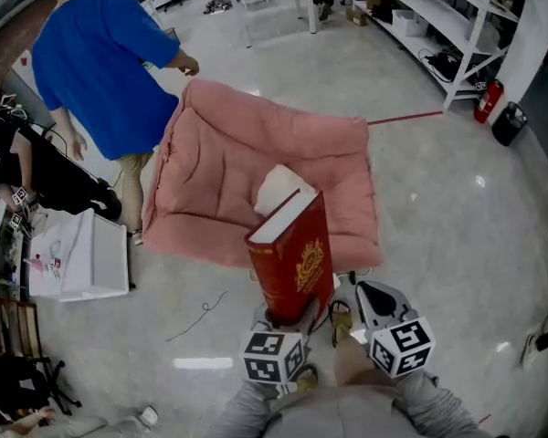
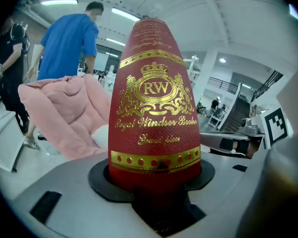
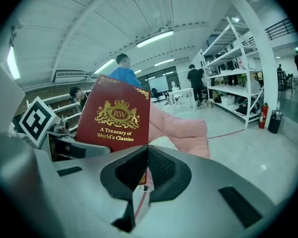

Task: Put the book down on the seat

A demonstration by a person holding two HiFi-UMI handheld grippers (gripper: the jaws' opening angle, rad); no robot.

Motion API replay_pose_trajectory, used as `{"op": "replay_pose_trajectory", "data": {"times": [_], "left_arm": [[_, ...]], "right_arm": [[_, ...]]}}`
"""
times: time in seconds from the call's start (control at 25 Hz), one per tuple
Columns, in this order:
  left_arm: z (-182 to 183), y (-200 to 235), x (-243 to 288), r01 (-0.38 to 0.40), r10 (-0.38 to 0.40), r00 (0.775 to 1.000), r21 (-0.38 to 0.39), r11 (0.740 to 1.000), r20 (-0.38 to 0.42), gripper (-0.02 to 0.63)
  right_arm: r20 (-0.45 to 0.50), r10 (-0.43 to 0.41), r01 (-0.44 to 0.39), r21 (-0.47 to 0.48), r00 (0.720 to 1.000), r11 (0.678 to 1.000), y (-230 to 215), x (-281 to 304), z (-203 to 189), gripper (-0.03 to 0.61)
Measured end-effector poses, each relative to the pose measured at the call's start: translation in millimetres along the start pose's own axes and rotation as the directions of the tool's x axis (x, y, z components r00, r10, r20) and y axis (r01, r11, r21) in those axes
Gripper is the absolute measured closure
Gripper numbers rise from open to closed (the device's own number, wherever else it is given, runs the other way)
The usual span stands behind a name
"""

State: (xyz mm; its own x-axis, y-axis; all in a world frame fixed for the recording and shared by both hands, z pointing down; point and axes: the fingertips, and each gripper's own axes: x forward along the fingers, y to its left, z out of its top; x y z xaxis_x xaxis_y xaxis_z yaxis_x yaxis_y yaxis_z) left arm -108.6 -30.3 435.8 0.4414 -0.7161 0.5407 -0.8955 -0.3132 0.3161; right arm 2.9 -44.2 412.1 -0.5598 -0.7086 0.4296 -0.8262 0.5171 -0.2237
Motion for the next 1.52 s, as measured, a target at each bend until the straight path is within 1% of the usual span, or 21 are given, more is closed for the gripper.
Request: {"op": "replay_pose_trajectory", "data": {"times": [0.32, 0.64, 0.88, 1.08, 1.52], "left_arm": [[30.7, 7.6, 62.5, -0.014, 0.014, 0.999, -0.002, 1.0, -0.029, 0.37], [48.3, 17.9, 126.7, -0.033, 0.031, 0.997, -0.018, 0.999, -0.076, 0.37], [44.1, 30.0, 170.2, -0.048, 0.042, 0.991, -0.044, 0.998, -0.123, 0.37], [41.5, 38.5, 212.2, -0.058, 0.044, 0.986, -0.087, 0.995, -0.158, 0.37], [29.2, 63.5, 291.1, -0.078, 0.056, 0.974, -0.094, 0.993, -0.222, 0.369]], "right_arm": [[-0.049, 0.014, -0.014, 0.016, 0.999, 1.0, -51.6, 39.0, 13.5, 0.574], [-0.085, 0.028, -0.025, 0.043, 0.996, 0.999, -95.3, 78.1, 23.0, 0.574], [-0.118, 0.057, -0.053, 0.037, 0.991, 0.998, -116.9, 111.2, 18.6, 0.574], [-0.135, 0.069, -0.063, 0.051, 0.988, 0.997, -140.3, 137.7, 17.8, 0.574], [-0.177, 0.079, -0.061, 0.102, 0.981, 0.993, -177.5, 181.5, -3.0, 0.574]]}}
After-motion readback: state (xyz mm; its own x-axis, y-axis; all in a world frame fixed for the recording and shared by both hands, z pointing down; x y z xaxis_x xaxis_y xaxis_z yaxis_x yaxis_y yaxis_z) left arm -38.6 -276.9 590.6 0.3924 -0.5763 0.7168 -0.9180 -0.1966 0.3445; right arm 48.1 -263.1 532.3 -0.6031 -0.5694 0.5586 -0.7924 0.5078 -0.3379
